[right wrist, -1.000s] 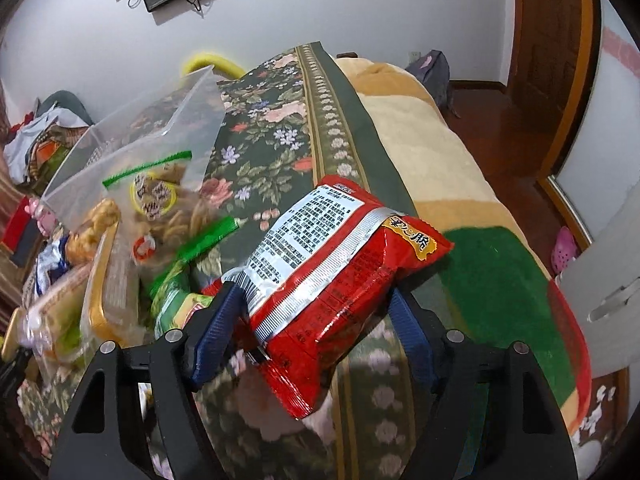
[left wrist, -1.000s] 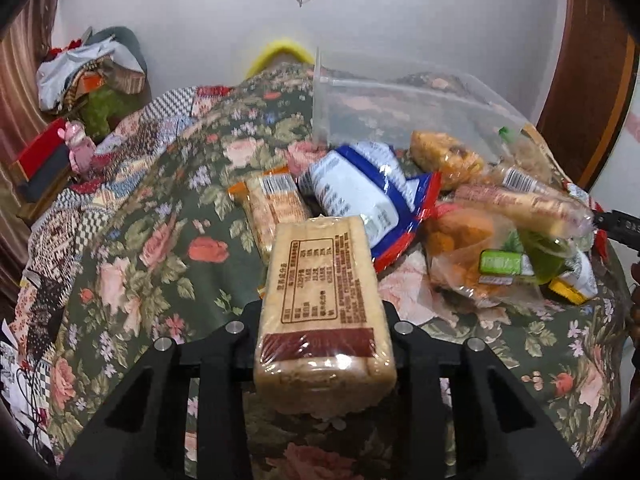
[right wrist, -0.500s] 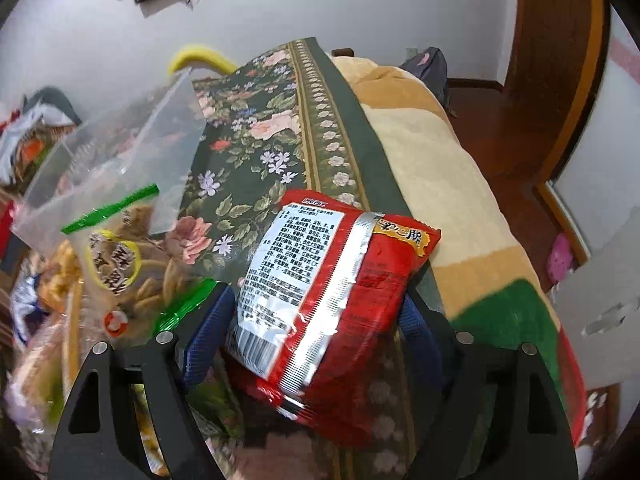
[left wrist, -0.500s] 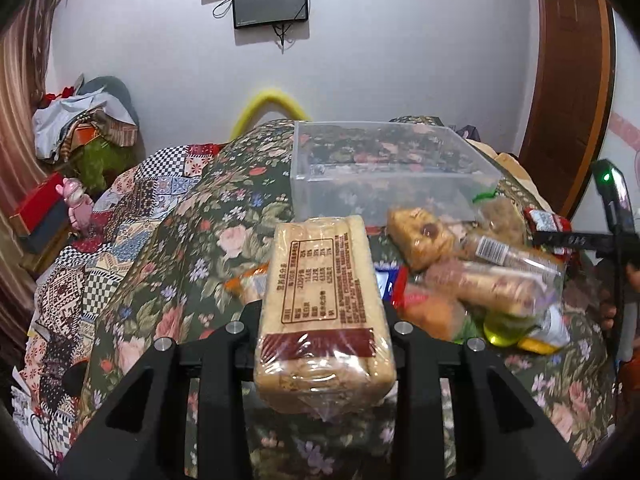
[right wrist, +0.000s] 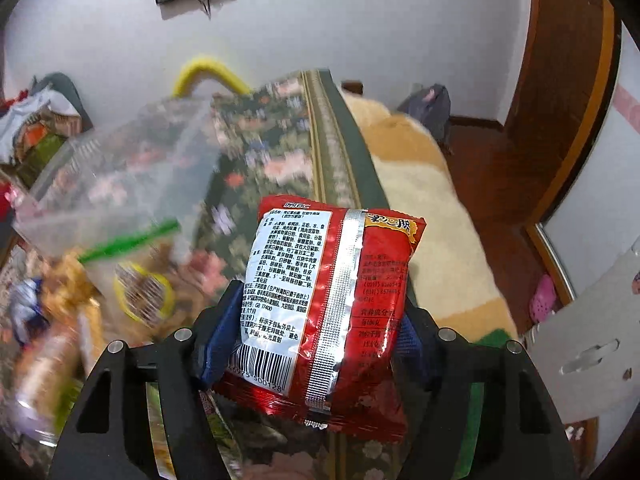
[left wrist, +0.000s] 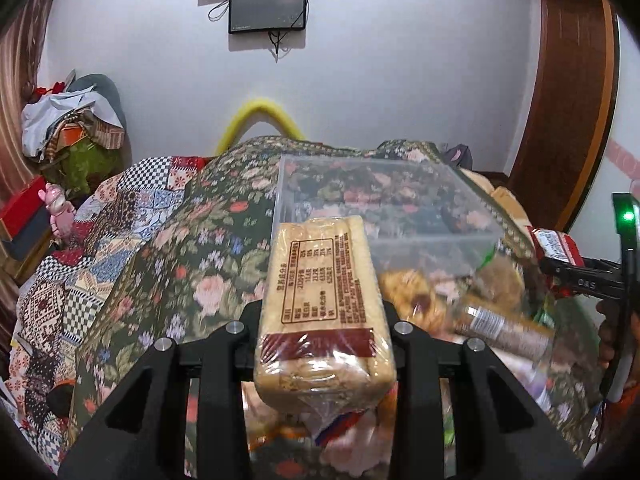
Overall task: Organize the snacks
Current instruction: 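Lower the bread loaf into the clear box with left tool while right tool drops red bag in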
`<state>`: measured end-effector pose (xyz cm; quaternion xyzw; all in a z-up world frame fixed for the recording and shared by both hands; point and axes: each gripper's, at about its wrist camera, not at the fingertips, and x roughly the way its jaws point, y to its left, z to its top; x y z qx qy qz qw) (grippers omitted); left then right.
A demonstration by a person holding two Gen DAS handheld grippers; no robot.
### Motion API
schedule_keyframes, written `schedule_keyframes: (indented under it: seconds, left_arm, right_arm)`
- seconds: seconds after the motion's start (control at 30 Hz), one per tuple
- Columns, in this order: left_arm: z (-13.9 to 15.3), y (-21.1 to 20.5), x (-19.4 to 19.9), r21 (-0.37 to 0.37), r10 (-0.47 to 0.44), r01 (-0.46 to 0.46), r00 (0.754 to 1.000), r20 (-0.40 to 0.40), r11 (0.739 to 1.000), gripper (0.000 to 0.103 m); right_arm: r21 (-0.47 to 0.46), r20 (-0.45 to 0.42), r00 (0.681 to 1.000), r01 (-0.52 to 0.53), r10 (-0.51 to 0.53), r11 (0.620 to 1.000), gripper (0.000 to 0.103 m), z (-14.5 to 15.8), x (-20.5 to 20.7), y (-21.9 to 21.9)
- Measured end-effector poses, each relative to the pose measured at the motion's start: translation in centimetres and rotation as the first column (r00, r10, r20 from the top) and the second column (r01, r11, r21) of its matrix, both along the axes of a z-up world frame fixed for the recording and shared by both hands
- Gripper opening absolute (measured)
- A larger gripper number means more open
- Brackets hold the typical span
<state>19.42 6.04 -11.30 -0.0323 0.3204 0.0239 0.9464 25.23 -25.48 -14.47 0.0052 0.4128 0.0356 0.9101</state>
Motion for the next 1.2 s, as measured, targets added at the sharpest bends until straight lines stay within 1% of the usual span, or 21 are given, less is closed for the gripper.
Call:
schedule_keyframes:
  seconds: [0.07, 0.17, 0.27, 0.43, 0.53, 0.73, 0.9, 1.0, 1.2]
  left_arm:
    - [0.6, -0.1, 0.7, -0.006, -0.004, 0.004, 1.000, 0.011, 1.000, 0.034]
    - [1.7, -0.3, 1.9, -0.019, -0.014, 0.014, 1.000, 0.025, 1.000, 0.034]
    - [2.5, -0.4, 3.1, -0.031, -0.028, 0.029, 0.999, 0.028, 0.999, 0.034]
    - [3.1, -0.7, 6.0, -0.031, -0.048, 0.049, 0.999, 0.017, 0.998, 0.035]
    - [2.8, -0.8, 7.8, -0.033, -0.052, 0.052, 0.999, -0.003, 0.998, 0.035]
    - [1.3, -1.3, 11.6, -0.034, -0.052, 0.050, 0.997, -0.061, 0.998, 0.034]
    - [-0.3, -1.4, 14.6, -0.040, -0.059, 0.054, 0.990, -0.129, 0.998, 0.035]
    - [-1.2, -1.4, 15.8, -0.042, -0.071, 0.065, 0.984, -0.163, 0.997, 0.035]
    - [-2.6, -2.3, 16.9, -0.007, -0.100, 0.101, 0.975, -0.197, 0.995, 0.035]
  right_arm:
    - [0.024, 0.045, 0.999, 0.005, -0.006, 1.000, 0.066, 1.6, 0.0, 0.3]
    - [0.056, 0.103, 0.994, -0.030, 0.024, 0.998, 0.066, 3.9, 0.0, 1.3]
    - [0.074, 0.148, 0.987, -0.069, 0.057, 0.995, 0.066, 5.5, 0.3, 2.6]
    - [0.118, 0.177, 0.977, -0.144, 0.122, 0.983, 0.066, 6.7, 1.5, 5.2]
    - [0.104, 0.186, 0.971, -0.172, 0.150, 0.980, 0.066, 6.5, 2.3, 6.8]
    - [0.081, 0.147, 0.965, -0.232, 0.219, 0.969, 0.066, 5.6, 4.7, 9.9]
    - [0.061, 0.086, 0.961, -0.268, 0.263, 0.961, 0.066, 4.3, 6.5, 11.2]
    - [0.057, 0.044, 0.959, -0.282, 0.280, 0.958, 0.066, 3.4, 7.4, 11.7]
    - [0.025, -0.026, 0.948, -0.315, 0.316, 0.949, 0.066, 2.0, 8.5, 12.2]
